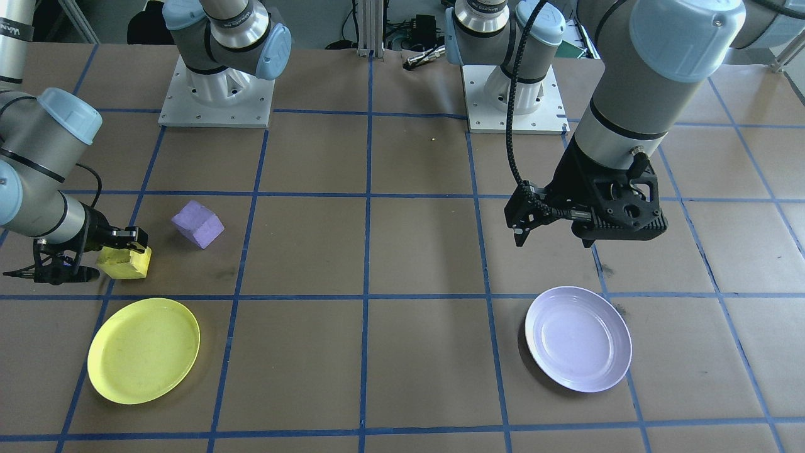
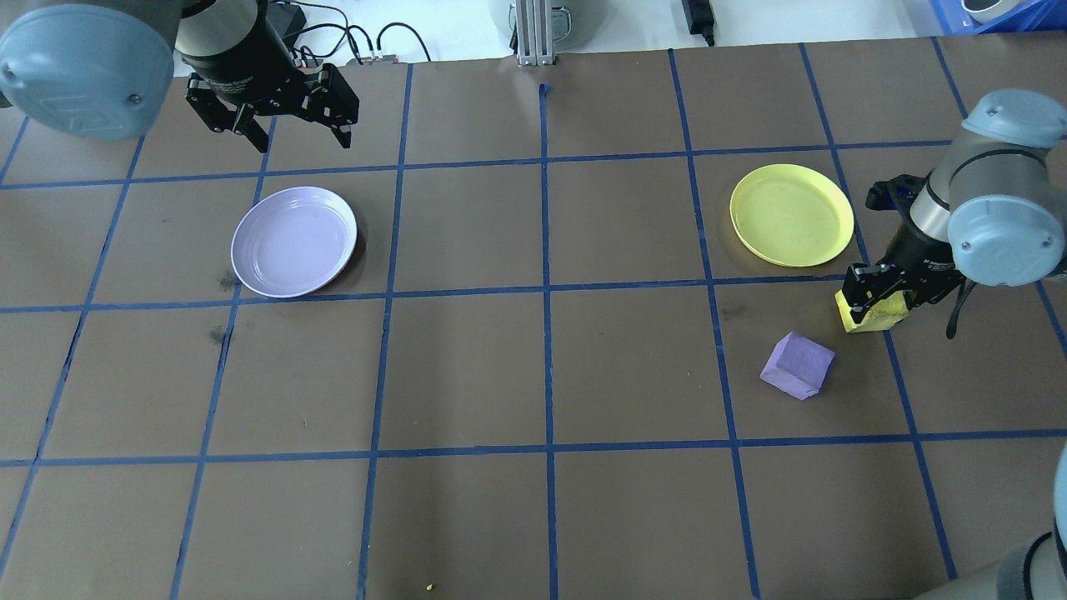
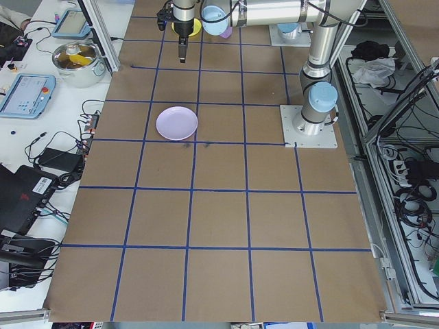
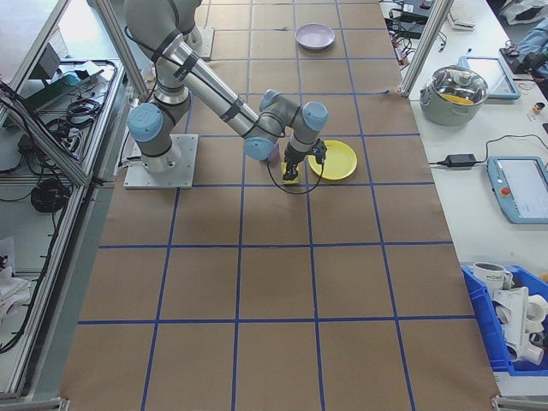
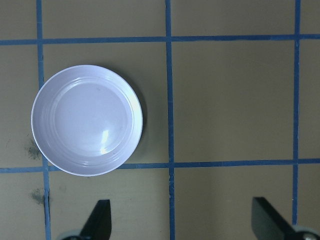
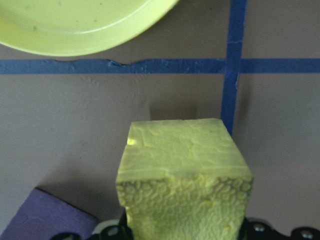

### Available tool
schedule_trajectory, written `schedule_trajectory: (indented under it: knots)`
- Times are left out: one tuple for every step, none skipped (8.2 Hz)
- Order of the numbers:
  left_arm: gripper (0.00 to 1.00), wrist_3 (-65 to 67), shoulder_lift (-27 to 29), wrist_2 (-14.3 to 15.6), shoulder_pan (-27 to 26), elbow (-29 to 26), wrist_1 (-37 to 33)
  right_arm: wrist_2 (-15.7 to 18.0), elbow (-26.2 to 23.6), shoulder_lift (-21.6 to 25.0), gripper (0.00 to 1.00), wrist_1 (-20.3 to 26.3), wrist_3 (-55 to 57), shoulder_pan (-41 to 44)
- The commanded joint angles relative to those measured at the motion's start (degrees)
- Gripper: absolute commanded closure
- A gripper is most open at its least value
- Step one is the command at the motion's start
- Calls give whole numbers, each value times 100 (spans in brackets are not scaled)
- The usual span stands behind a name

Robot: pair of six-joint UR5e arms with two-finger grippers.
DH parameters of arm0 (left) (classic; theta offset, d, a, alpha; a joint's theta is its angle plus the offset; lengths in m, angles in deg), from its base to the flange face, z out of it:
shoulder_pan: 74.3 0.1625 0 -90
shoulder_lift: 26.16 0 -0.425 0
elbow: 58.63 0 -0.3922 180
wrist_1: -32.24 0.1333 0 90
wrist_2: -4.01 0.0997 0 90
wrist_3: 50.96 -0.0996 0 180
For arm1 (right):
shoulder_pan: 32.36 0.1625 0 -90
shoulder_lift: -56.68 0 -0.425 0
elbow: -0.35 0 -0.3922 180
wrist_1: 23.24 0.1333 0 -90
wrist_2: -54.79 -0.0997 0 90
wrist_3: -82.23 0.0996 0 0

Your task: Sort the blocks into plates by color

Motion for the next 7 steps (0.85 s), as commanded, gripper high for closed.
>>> schedule_trajectory:
  knots:
    - [0,2,9,-1,0,-25,9,-84,505,284,80,635,552,363]
    - [0,2,9,-1,0,-16,0,-101,839,144,79,568,615,679]
    - [0,11,0,-1,0,-25,0,-84,1216,-266,79,549,624,873]
    - [0,11,0,-1,0,-16,0,-93,1577,-714,79,567,641,884]
    - [0,11,0,-1,0,-16,0,-136,1720,-1119,79,506,563,884]
    - [0,11,0,-1,0,-16,0,-137,1738,-1166,79,296,571,893]
    - [0,2,9,-1,0,-25,0,-137,1678,-1158,34,294,589,893]
